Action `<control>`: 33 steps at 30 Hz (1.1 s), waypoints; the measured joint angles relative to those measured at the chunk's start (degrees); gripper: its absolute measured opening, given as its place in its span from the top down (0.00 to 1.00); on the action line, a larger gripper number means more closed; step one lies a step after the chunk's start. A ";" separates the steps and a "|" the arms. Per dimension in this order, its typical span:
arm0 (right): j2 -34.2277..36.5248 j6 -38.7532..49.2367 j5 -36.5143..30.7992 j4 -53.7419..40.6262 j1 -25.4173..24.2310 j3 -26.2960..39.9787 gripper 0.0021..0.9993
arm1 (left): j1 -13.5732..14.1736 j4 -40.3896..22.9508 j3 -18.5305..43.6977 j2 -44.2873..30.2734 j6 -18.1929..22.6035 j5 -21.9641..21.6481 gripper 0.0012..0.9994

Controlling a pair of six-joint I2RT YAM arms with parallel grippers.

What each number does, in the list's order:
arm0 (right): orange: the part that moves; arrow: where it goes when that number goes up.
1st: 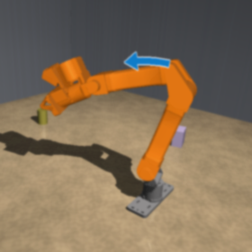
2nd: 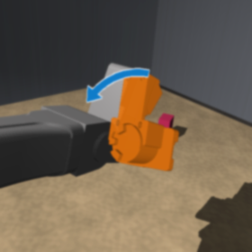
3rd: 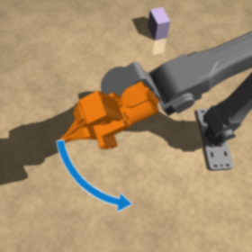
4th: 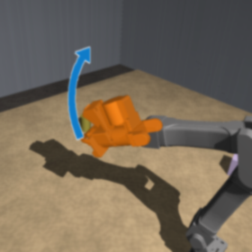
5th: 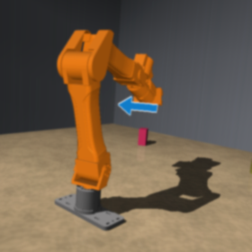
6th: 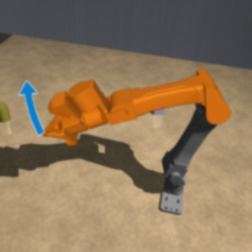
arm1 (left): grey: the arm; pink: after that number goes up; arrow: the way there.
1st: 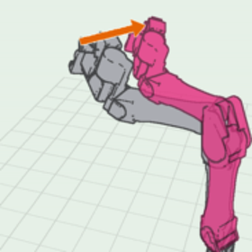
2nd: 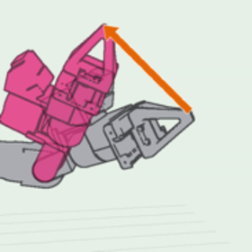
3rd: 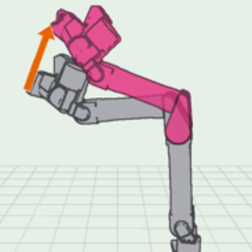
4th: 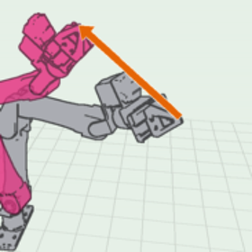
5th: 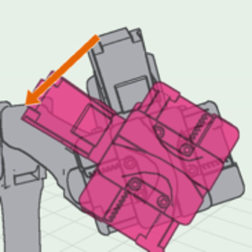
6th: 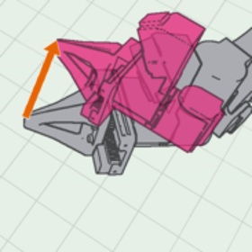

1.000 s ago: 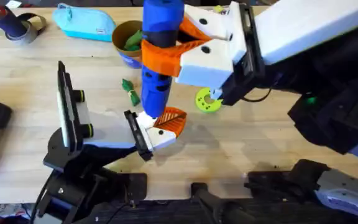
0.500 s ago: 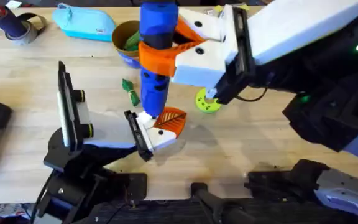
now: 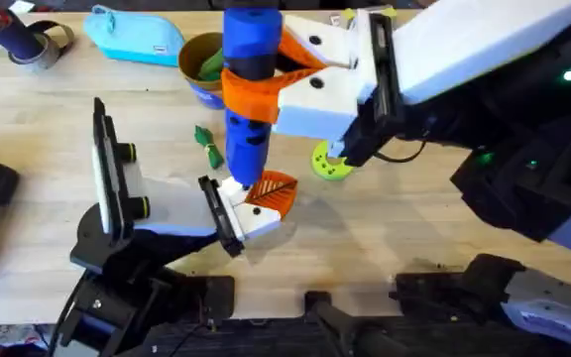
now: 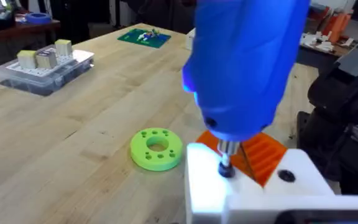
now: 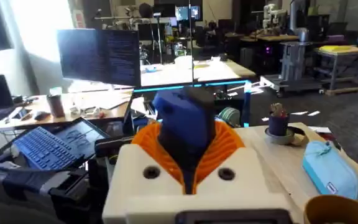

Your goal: Pick up the gripper from the table and insert it into the empty holder that is missing its gripper. Then pick up a screw, insert it into the mounting hole, and use the screwdriver to tighten it. Finally, clean up the table by picking up the vegetable and placing it into the bucket.

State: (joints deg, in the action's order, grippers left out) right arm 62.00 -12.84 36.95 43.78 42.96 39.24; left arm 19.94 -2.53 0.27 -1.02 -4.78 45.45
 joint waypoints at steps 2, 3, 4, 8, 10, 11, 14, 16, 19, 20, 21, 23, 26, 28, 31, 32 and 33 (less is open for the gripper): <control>0.00 -0.04 0.06 -0.07 0.00 0.00 0.96 | 0.00 -0.07 0.00 0.00 0.00 0.00 0.99; 0.00 -0.05 0.12 -0.14 0.00 0.00 0.96 | 0.00 -0.08 0.00 0.00 0.00 0.00 0.99; 0.00 -0.05 0.20 -0.35 0.00 0.00 0.96 | 0.00 -0.11 0.00 0.00 0.00 0.02 0.99; 0.00 -0.05 0.22 -1.20 0.00 0.00 0.96 | 0.00 -0.57 0.00 0.00 -0.02 0.02 0.99; 0.00 -0.05 0.43 -1.29 0.00 0.00 0.96 | 0.00 -0.66 0.00 0.00 -0.14 0.16 0.99; 0.00 -0.05 0.56 -1.39 0.00 0.00 0.96 | 0.02 -0.67 0.00 -0.04 -0.15 0.25 0.99; -0.02 -0.02 0.84 -1.99 -0.01 0.06 0.96 | 0.02 -0.69 0.00 -0.04 -0.19 0.44 0.99; -0.02 -0.02 0.77 -2.60 -0.10 0.20 0.96 | 0.01 -0.69 0.00 -0.07 -0.20 0.48 0.99; -0.02 -0.01 1.02 -2.91 -0.05 0.31 0.96 | 0.02 -0.75 0.00 -0.12 -0.35 0.86 0.99; -0.02 0.01 1.14 -3.00 0.04 0.34 0.96 | 0.07 -0.77 0.00 -0.18 -0.37 1.16 0.99; -0.02 0.04 1.26 -3.02 0.13 0.35 0.96 | 0.16 -0.78 0.00 -0.21 -0.32 1.45 0.99; -0.02 0.02 1.26 -3.12 0.04 0.37 0.96 | 0.15 -0.75 0.00 -0.22 -0.35 1.41 0.99; -0.02 0.02 1.07 -3.14 -0.07 0.37 0.96 | 0.15 -0.73 0.00 -0.21 -0.37 1.38 0.99; 0.00 0.02 1.34 -3.06 -0.07 0.37 0.96 | 0.17 -0.77 0.00 -0.22 -0.44 1.48 0.99; -0.02 0.02 1.70 -2.61 -0.23 0.37 0.96 | 0.16 -0.70 0.00 -0.20 -0.19 1.65 0.99; 0.00 0.02 1.72 -2.43 -0.51 0.37 0.96 | 0.15 -0.60 0.00 -0.20 -0.20 1.47 0.99; 0.00 -0.03 1.73 -2.24 -0.79 0.35 0.96 | 0.15 -0.46 0.00 -0.20 -0.20 1.37 0.99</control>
State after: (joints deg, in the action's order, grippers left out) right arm 62.00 -12.87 38.68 41.54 42.17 39.60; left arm 20.10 -2.99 0.27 -1.21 -4.97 46.82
